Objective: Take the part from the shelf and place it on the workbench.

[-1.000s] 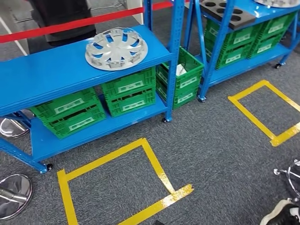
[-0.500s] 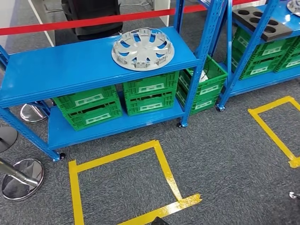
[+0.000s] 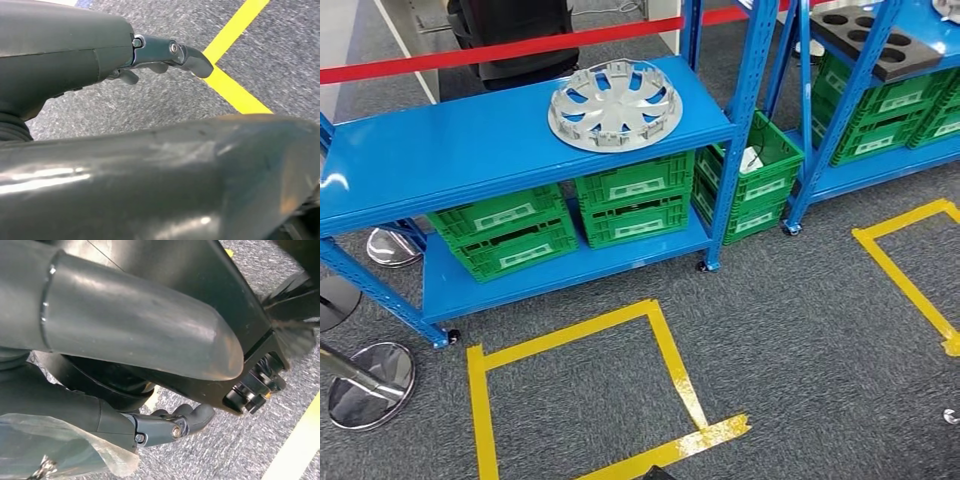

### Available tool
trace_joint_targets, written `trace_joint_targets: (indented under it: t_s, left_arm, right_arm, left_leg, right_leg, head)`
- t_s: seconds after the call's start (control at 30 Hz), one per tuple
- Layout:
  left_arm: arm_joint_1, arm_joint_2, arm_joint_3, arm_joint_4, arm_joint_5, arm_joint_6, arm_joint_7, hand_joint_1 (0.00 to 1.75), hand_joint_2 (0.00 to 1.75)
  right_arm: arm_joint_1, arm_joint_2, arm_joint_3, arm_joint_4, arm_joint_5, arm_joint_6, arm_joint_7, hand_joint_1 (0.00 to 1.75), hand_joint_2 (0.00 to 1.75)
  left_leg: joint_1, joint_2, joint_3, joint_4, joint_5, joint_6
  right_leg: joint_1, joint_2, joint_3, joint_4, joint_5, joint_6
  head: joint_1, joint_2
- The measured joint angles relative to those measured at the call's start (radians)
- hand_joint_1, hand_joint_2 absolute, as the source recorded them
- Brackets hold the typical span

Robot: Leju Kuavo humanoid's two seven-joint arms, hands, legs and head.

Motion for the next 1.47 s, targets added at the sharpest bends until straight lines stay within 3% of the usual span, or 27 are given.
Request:
trace_joint_targets:
  t_s: [0.03,0.1,0.2,0.3,0.33,0.37,0.4,0.47,0.53,0.63,0.7,0.77,0.83,0.87,0.9,0.97,1.03,1.07,1.2,1.27,1.33,1.37,1.4,1.47]
  left_arm:
    - [-0.001,0.000,0.000,0.000,0.000,0.000,0.000,0.00,0.00]
    - [-0.001,0.000,0.000,0.000,0.000,0.001,0.000,0.00,0.00]
    - [0.002,-0.001,0.001,0.000,-0.002,0.001,0.001,0.00,0.00]
    - [-0.001,-0.003,0.001,0.000,-0.004,0.001,0.000,0.00,0.00]
    - [-0.001,-0.003,0.001,0.000,-0.004,0.001,0.000,0.00,0.00]
    - [-0.001,-0.003,0.001,0.000,-0.004,0.001,0.000,0.00,0.00]
    - [0.000,-0.003,0.001,0.000,-0.004,0.001,0.000,0.00,0.00]
    - [0.000,-0.004,0.001,0.000,-0.005,0.001,0.000,0.00,0.00]
    - [-0.001,-0.004,0.001,0.000,-0.005,0.001,0.000,0.00,0.00]
    - [-0.001,-0.003,0.001,0.000,-0.006,0.001,0.000,0.00,0.00]
    - [-0.002,-0.003,0.001,0.000,-0.007,0.001,0.000,0.00,0.00]
    - [-0.002,-0.003,0.002,0.000,-0.007,0.001,0.000,0.00,0.00]
    - [-0.001,-0.003,0.002,0.000,-0.007,0.000,0.001,0.00,0.00]
    - [0.000,-0.002,0.001,0.000,-0.007,0.000,0.002,0.00,0.00]
    - [0.001,-0.002,0.001,0.000,-0.008,0.000,0.002,0.00,0.00]
    - [0.001,-0.002,0.001,0.000,-0.008,-0.001,0.004,0.00,0.00]
    - [-0.001,-0.002,0.001,0.000,-0.008,-0.001,0.006,0.00,0.00]
    - [-0.002,-0.002,0.001,0.000,-0.009,-0.002,0.006,0.00,0.00]
    - [0.001,-0.002,0.002,0.000,-0.009,-0.002,0.008,0.00,0.00]
    - [0.000,-0.004,0.002,0.000,-0.010,-0.002,0.008,0.00,0.00]
    - [-0.001,-0.004,0.002,0.000,-0.010,-0.002,0.008,0.00,0.00]
    - [-0.001,-0.004,0.002,0.000,-0.010,-0.002,0.008,0.00,0.00]
    - [-0.001,-0.004,0.002,0.000,-0.010,-0.002,0.008,0.00,0.00]
    - [0.000,-0.005,0.002,0.000,-0.010,-0.002,0.008,0.00,0.00]
  right_arm:
    - [0.000,0.001,0.000,0.000,0.000,0.000,0.000,0.00,0.00]
    - [-0.001,0.003,0.000,0.000,0.001,-0.001,0.001,0.00,0.00]
    - [-0.001,0.002,-0.001,0.000,0.001,-0.002,0.002,0.00,0.00]
    - [-0.007,0.001,-0.001,0.000,0.001,-0.002,0.001,0.00,0.00]
    - [-0.010,0.001,-0.001,0.000,0.001,-0.002,0.000,0.00,0.00]
    - [-0.013,0.000,-0.001,0.000,0.001,-0.002,0.000,0.00,0.00]
    - [-0.014,0.000,-0.001,0.000,0.001,-0.002,-0.001,0.00,0.00]
    - [-0.013,-0.001,-0.001,0.000,0.000,-0.001,0.000,0.00,0.00]
    - [-0.010,-0.001,-0.001,0.001,0.000,0.000,0.000,0.00,0.00]
    - [-0.007,0.000,-0.001,0.001,0.000,0.000,-0.001,0.00,0.00]
    - [-0.007,0.001,-0.002,0.001,0.000,0.000,-0.001,0.00,0.00]
    - [-0.006,0.001,-0.002,0.001,0.000,0.001,0.000,0.00,0.00]
    - [-0.005,0.001,-0.002,0.001,0.000,0.002,0.000,0.00,0.00]
    - [-0.005,0.001,-0.002,0.001,-0.001,0.002,0.000,0.00,0.00]
    - [-0.004,0.001,-0.002,0.001,-0.001,0.002,0.000,0.00,0.00]
    - [-0.004,0.001,-0.002,0.001,-0.003,0.003,0.000,0.00,0.00]
    - [-0.004,0.001,-0.002,0.001,-0.004,0.005,0.000,0.00,0.00]
    - [-0.004,0.001,-0.002,0.001,-0.004,0.005,0.000,0.00,0.00]
    - [-0.004,0.001,-0.002,0.001,-0.004,0.006,0.001,0.00,0.00]
    - [-0.006,0.001,-0.002,0.001,-0.004,0.006,0.001,0.00,0.00]
    - [-0.011,0.000,-0.002,0.001,-0.004,0.006,0.000,0.00,0.00]
    - [-0.014,-0.001,-0.002,0.001,-0.004,0.006,-0.001,0.00,0.00]
    - [-0.016,-0.001,-0.002,0.001,-0.004,0.006,-0.002,0.00,0.00]
    - [-0.017,-0.002,-0.002,0.001,-0.004,0.006,-0.002,0.00,0.00]
  left_leg:
    - [-0.003,0.001,0.019,-0.043,0.008,0.006]
    - [-0.008,0.003,0.028,-0.071,0.002,0.010]
    - [0.003,0.003,0.044,-0.099,0.006,0.012]
    - [0.006,0.004,0.053,-0.107,0.005,0.018]
    - [0.006,0.004,0.054,-0.106,0.003,0.019]
    - [0.006,0.004,0.056,-0.106,0.000,0.020]
    - [0.007,0.003,0.059,-0.105,-0.003,0.019]
    - [0.008,-0.001,0.068,-0.101,-0.012,0.013]
    - [0.004,-0.005,0.069,-0.091,-0.022,0.002]
    - [0.000,-0.005,0.065,-0.086,-0.025,-0.009]
    - [0.002,-0.003,0.059,-0.063,-0.043,-0.018]
    - [0.006,-0.002,0.017,0.030,-0.091,-0.030]
    - [0.010,-0.002,-0.049,0.158,-0.137,-0.036]
    - [0.011,-0.002,-0.070,0.193,-0.138,-0.037]
    - [0.012,-0.002,-0.075,0.191,-0.120,-0.036]
    - [0.011,-0.002,-0.033,0.082,-0.041,-0.028]
    - [0.006,-0.001,0.018,-0.037,0.005,-0.017]
    - [0.003,-0.001,0.030,-0.067,0.007,-0.013]
    - [0.006,0.001,0.044,-0.096,0.004,0.004]
    - [0.011,0.002,0.053,-0.107,0.006,0.013]
    - [0.010,0.003,0.055,-0.107,0.003,0.019]
    - [0.010,0.004,0.057,-0.107,0.001,0.020]
    - [0.009,0.003,0.060,-0.106,-0.002,0.021]
    - [0.009,0.001,0.068,-0.106,-0.008,0.020]
  right_leg:
    - [0.001,-0.001,0.000,-0.001,-0.002,0.004]
    - [0.002,-0.002,0.000,-0.005,-0.002,0.013]
    - [0.003,0.000,-0.010,0.016,-0.021,0.027]
    - [0.003,0.003,-0.101,0.185,-0.094,0.039]
    - [0.002,0.003,-0.134,0.239,-0.107,0.042]
    - [0.002,0.003,-0.152,0.261,-0.100,0.045]
    - [0.001,0.003,-0.152,0.245,-0.073,0.047]
    - [-0.002,0.003,-0.107,0.129,0.007,0.049]
    - [-0.004,0.006,-0.060,0.028,0.041,0.042]
    - [-0.003,0.011,-0.047,0.005,0.035,0.020]
    - [-0.006,0.008,-0.040,0.000,0.034,0.010]
    - [-0.008,0.004,-0.032,-0.003,0.031,0.001]
    - [-0.007,0.002,-0.028,-0.003,0.027,-0.003]
    - [-0.007,0.003,-0.026,-0.002,0.025,-0.004]
    - [-0.007,0.004,-0.022,-0.002,0.022,-0.004]
    - [-0.007,0.005,-0.011,-0.003,0.016,-0.002]
    - [-0.005,0.006,-0.006,-0.004,0.010,0.004]
    - [-0.004,0.006,-0.006,-0.005,0.008,0.009]
    - [-0.003,0.006,-0.009,-0.003,-0.002,0.031]
    - [-0.001,0.007,-0.051,0.075,-0.043,0.039]
    - [0.000,0.007,-0.123,0.205,-0.092,0.045]
    - [0.000,0.007,-0.152,0.251,-0.097,0.046]
    - [0.000,0.007,-0.164,0.261,-0.083,0.047]
    - [-0.001,0.007,-0.150,0.213,-0.030,0.047]
  head:
    - [0.000,0.000]
    - [-0.001,0.000]
    - [0.000,0.000]
    - [0.003,0.000]
    - [0.003,0.000]
    - [0.003,0.000]
    - [0.003,0.000]
    - [0.004,0.000]
    - [0.004,0.000]
    - [0.000,0.000]
    - [-0.003,0.000]
    - [-0.007,0.000]
    - [-0.008,0.000]
    - [-0.008,0.000]
    - [-0.008,0.000]
    - [-0.008,0.000]
    - [-0.008,0.000]
    - [-0.007,0.000]
    - [-0.006,0.000]
    - [-0.002,0.000]
    - [0.001,0.000]
    - [0.001,0.000]
    - [0.001,0.000]
    - [0.001,0.000]
